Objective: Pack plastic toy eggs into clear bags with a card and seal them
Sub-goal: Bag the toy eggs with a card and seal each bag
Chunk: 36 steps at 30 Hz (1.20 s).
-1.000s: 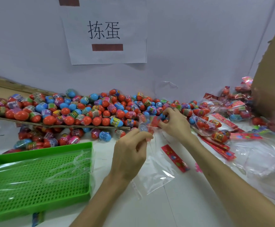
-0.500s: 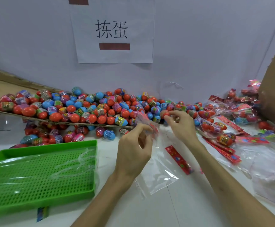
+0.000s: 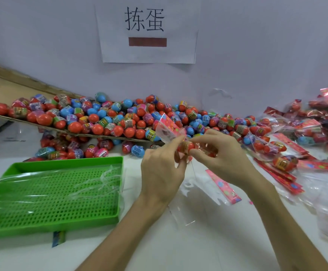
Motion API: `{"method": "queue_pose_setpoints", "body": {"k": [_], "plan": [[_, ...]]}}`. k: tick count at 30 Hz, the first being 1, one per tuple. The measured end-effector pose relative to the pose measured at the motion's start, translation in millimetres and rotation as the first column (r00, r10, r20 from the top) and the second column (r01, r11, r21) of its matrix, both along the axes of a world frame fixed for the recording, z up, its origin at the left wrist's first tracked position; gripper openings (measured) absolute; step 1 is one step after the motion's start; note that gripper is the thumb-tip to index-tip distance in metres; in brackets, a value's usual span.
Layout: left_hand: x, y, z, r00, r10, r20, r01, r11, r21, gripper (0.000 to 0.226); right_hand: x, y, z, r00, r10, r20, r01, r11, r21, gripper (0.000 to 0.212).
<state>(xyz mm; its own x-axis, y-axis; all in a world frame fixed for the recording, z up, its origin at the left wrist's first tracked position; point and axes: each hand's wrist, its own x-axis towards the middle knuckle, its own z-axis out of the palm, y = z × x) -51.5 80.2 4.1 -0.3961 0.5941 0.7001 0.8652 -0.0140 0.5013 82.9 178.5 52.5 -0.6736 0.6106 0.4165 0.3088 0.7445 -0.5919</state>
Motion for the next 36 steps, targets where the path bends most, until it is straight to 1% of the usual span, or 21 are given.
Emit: {"method": "queue_pose_setpoints", "body": {"k": [3, 6, 8, 9, 10, 11, 13, 14, 16, 18, 20, 23, 25, 27, 29, 31, 33, 36], "plan": [[0.5, 1.4, -2.1, 0.998, -0.002, -0.057, 0.001, 1.0, -0.012, 0.059, -2.5, -0.7, -4.3, 0.998, 0.004, 0.055, -0.007, 0.998, 0.06, 0.025], [-0.3, 1.4, -3.4, 0.995, -0.002, -0.098, 0.0, 1.0, -0.019, 0.059, -3.6, -0.7, -6.7, 0.991, -0.011, 0.133, -0.007, 0.991, 0.131, 0.032], [-1.8, 1.4, -2.8, 0.995, -0.013, -0.102, 0.01, 0.999, -0.034, 0.058, -3.8, 0.6, -8.6, 0.988, -0.009, 0.153, -0.011, 0.991, 0.13, 0.033], [-3.0, 1.1, -2.3, 0.995, -0.024, -0.1, 0.02, 0.999, -0.042, 0.058, -3.2, 1.8, -9.5, 0.989, 0.005, 0.148, -0.018, 0.996, 0.09, 0.033], [-3.9, 0.8, -1.6, 0.994, -0.035, -0.099, 0.031, 0.999, -0.044, 0.057, -2.4, 3.3, -9.9, 0.991, 0.034, 0.128, -0.036, 0.999, 0.009, 0.032], [-4.5, 0.5, -0.9, 0.994, -0.046, -0.097, 0.042, 0.998, -0.037, 0.057, -1.4, 4.7, -9.3, 0.993, 0.078, 0.094, -0.068, 0.992, -0.105, 0.03], [-4.9, 0.6, 0.1, 0.993, -0.072, -0.094, 0.071, 0.997, -0.006, 0.056, 1.6, 7.7, -8.2, 0.988, 0.157, 0.003, -0.147, 0.934, -0.327, 0.024], [-4.7, 0.9, 0.3, 0.992, -0.086, -0.097, 0.087, 0.996, 0.006, 0.056, 3.0, 9.1, -8.3, 0.985, 0.168, -0.034, -0.168, 0.909, -0.382, 0.021], [-4.3, 0.8, 0.3, 0.989, -0.106, -0.102, 0.108, 0.994, 0.006, 0.056, 3.6, 11.5, -9.6, 0.982, 0.16, -0.097, -0.186, 0.891, -0.414, 0.017], [-5.0, 0.1, 0.8, 0.988, -0.12, -0.094, 0.121, 0.993, 0.009, 0.054, 2.3, 12.5, -11.1, 0.981, 0.131, -0.14, -0.177, 0.9, -0.398, 0.015], [-6.1, -0.9, 2.4, 0.99, -0.126, -0.068, 0.129, 0.991, 0.04, 0.048, 2.0, 13.0, -12.7, 0.98, 0.103, -0.167, -0.155, 0.928, -0.339, 0.013], [-8.3, -3.8, 6.6, 0.994, -0.104, -0.015, 0.105, 0.983, 0.15, 0.037, 5.1, 15.6, -11.9, 0.975, 0.072, -0.208, -0.13, 0.95, -0.283, 0.016], [-12.2, -5.0, 9.2, 0.997, -0.068, 0.04, 0.058, 0.977, 0.206, 0.04, 8.9, 17.3, -8.6, 0.975, 0.081, -0.207, -0.14, 0.946, -0.291, 0.019], [-17.1, -3.7, 11.1, 0.99, -0.069, 0.121, 0.047, 0.983, 0.178, 0.044, 12.8, 18.2, -4.9, 0.973, 0.102, -0.207, -0.164, 0.937, -0.309, 0.024], [-18.7, -0.7, 10.8, 0.981, -0.113, 0.159, 0.098, 0.99, 0.1, 0.038, 17.1, 19.1, -1.7, 0.974, 0.121, -0.192, -0.179, 0.93, -0.32, 0.027], [-16.0, 1.5, 8.2, 0.972, -0.157, 0.177, 0.148, 0.987, 0.059, 0.027, 19.9, 19.4, 0.8, 0.977, 0.158, -0.145, -0.198, 0.926, -0.322, 0.028], [-13.0, 2.5, 4.6, 0.95, -0.231, 0.212, 0.218, 0.972, 0.084, 0.016, 20.9, 19.5, 2.2, 0.981, 0.175, -0.084, -0.192, 0.934, -0.301, 0.026], [-12.4, 3.6, 1.2, 0.91, -0.308, 0.276, 0.279, 0.95, 0.141, 0.013, 21.2, 19.8, 2.9, 0.985, 0.158, -0.064, -0.17, 0.94, -0.295, 0.024]]}}
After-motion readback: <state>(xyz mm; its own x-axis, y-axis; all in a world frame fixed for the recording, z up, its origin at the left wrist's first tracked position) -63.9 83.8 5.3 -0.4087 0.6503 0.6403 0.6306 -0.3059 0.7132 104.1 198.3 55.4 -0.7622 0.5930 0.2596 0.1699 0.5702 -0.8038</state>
